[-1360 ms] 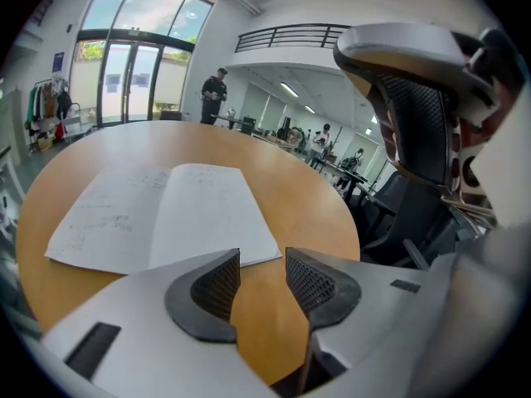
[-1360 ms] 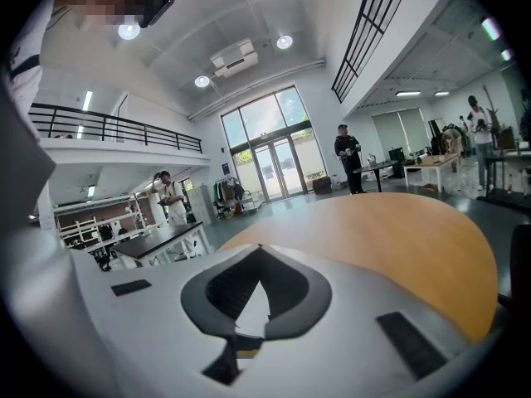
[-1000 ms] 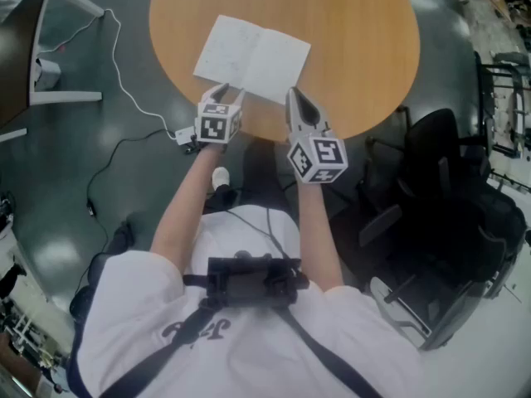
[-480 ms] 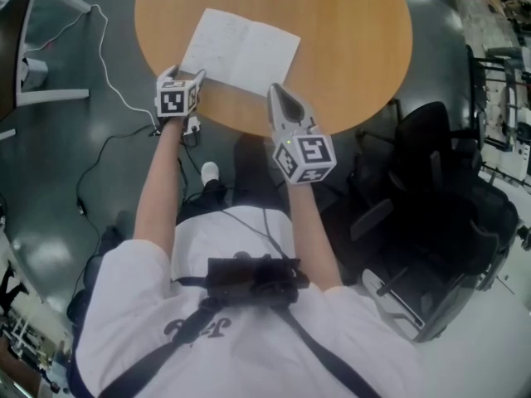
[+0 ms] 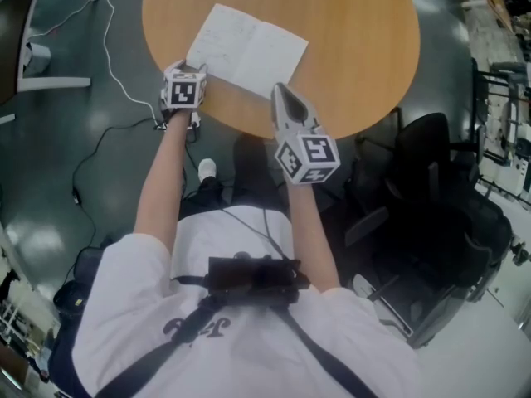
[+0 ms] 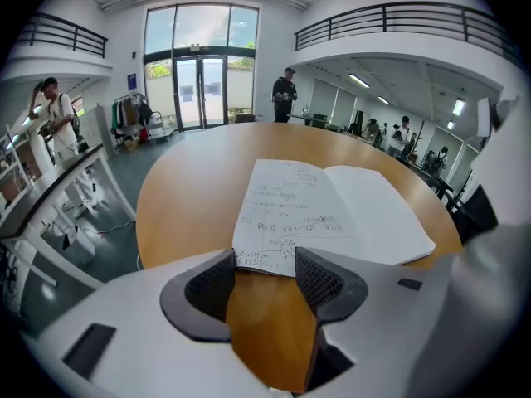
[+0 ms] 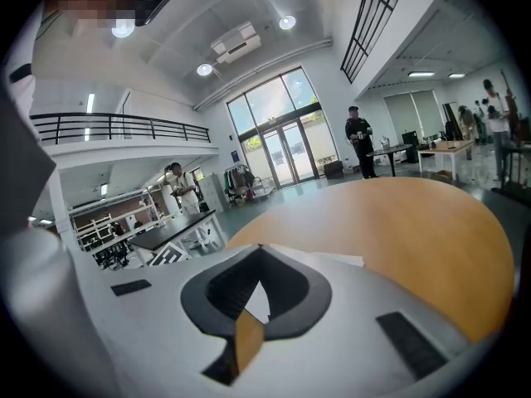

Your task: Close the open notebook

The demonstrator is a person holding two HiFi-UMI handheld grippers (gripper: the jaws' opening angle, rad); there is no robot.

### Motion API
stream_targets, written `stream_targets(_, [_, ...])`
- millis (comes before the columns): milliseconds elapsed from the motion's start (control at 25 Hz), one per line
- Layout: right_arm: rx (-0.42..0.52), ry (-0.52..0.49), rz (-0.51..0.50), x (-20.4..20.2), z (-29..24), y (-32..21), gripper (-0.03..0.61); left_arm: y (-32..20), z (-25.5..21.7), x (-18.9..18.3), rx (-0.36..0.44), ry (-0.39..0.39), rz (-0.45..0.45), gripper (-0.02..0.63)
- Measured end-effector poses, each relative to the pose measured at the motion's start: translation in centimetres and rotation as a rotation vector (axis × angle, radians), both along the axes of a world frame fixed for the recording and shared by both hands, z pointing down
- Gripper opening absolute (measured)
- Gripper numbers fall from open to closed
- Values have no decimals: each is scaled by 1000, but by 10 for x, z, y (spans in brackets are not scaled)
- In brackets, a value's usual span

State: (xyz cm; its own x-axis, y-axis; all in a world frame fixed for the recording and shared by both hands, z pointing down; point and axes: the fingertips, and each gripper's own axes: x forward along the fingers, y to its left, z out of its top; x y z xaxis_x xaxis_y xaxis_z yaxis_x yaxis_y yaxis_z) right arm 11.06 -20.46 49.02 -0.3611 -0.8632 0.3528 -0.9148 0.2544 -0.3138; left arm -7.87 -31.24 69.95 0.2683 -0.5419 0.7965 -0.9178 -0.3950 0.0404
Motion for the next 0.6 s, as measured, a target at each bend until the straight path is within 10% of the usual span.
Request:
stream_targets(280, [15, -16, 20, 8, -12, -10, 20, 0, 1, -8, -28, 83, -124, 128])
stream_targets(600, [18, -33, 52, 10, -11, -5, 20, 2, -68, 16, 155, 267, -88, 54])
